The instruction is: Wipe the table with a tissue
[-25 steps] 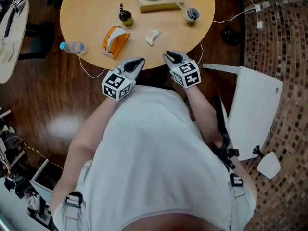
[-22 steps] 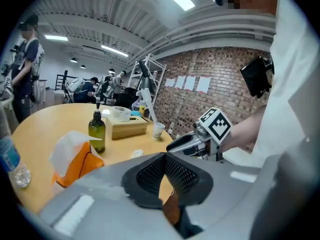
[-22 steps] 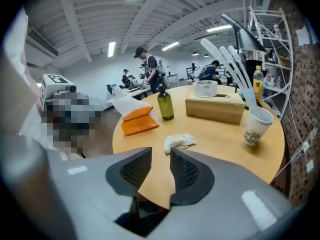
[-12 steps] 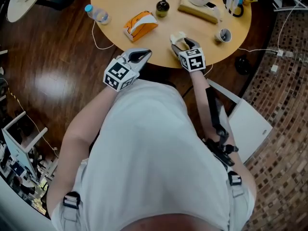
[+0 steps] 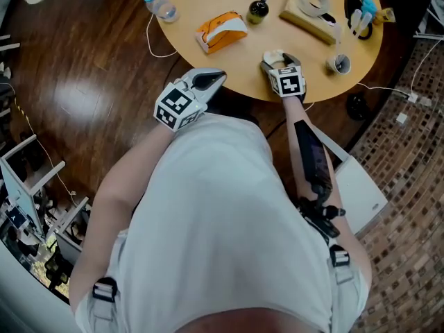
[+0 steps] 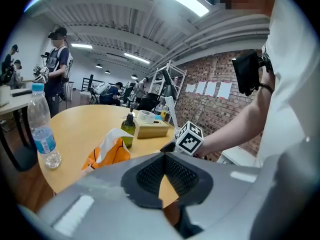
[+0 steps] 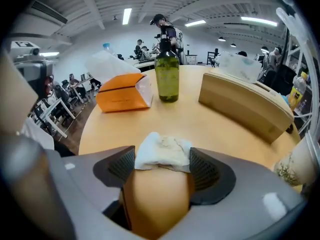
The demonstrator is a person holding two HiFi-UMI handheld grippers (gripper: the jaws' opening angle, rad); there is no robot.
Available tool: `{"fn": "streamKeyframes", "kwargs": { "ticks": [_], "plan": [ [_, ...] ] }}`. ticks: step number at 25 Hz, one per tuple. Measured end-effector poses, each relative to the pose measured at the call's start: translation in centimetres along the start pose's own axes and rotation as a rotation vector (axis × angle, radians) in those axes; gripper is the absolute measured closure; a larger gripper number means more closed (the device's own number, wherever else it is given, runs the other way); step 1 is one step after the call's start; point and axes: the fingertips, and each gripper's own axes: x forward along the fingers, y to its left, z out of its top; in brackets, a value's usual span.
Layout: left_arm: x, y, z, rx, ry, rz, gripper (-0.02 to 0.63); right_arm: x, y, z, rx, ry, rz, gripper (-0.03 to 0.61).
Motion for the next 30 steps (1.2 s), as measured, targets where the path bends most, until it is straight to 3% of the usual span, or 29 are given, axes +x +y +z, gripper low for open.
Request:
{"fn": "streamKeyframes", "kwargs": {
  "ticks": [3,9,14,19,24,26,30],
  "plan": [
    [-0.5,0.2,0.1,-0.001,-0.004,0.005,0.609,0.1,0.1,0.0,0.011,-0.013,-0.002,0.263],
    [-0.9,0.4,-0.2,0.003,0.0,-0.01,0.609,-0.7,0.9,-0.4,0.064,-0.07,0.006,0.401],
    [-0.8,-0.1,-0.4,0.013,0.011,-0.062,0.609,-3.9,2.7,0.5,0.184,-0.209,0.063,0.424],
    [0.0,-0.8,-0.1,0.044,0.021,-0.161,0.609,-8.3,4.6,0.5,0.275,-0.335,0.062,0.433],
    [1.2,-3.9,0.4,0.11,0.03,-0.312,0.609,-14.3,8.0,0.3,0.428,-0.543,0.158,0.436],
    [1.5,-5.2,0.6,0.13,0.037,-0.369,0.609,-16.5,8.9,-0.3,0.458,-0.591,0.136,0.437],
    [2.4,-7.6,-0.2,0.175,0.084,-0.51,0.609,-19.9,10.5,-2.8,0.532,-0.651,0.011,0.442]
  ]
}}
